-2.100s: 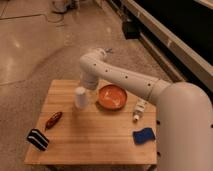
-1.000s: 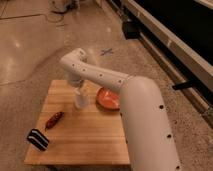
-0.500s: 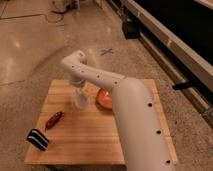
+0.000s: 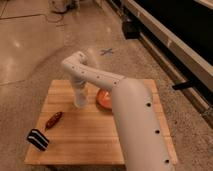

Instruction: Place the ceramic cup over the eraser

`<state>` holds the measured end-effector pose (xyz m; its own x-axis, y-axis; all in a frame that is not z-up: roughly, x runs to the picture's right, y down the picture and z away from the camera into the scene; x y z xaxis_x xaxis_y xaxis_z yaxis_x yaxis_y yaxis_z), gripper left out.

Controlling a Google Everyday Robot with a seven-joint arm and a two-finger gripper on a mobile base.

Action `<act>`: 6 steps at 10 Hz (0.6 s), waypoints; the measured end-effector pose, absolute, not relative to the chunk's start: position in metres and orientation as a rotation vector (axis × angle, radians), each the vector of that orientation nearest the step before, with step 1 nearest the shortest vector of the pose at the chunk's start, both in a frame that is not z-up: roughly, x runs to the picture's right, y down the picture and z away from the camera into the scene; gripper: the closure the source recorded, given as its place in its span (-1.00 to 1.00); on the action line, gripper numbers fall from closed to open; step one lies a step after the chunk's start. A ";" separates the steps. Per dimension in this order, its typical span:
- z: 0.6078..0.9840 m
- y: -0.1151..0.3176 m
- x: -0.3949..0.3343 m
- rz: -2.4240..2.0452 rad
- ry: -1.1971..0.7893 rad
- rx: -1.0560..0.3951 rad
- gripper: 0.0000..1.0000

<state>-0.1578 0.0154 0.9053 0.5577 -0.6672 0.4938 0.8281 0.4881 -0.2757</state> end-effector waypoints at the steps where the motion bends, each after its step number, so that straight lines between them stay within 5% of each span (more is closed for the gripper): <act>1: 0.905 0.015 -0.156 -0.928 -0.342 -0.523 0.71; 6: 0.905 0.016 -0.157 -0.930 -0.342 -0.524 0.71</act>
<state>-0.1569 0.0158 0.9052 0.5580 -0.6667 0.4941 0.8279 0.4874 -0.2774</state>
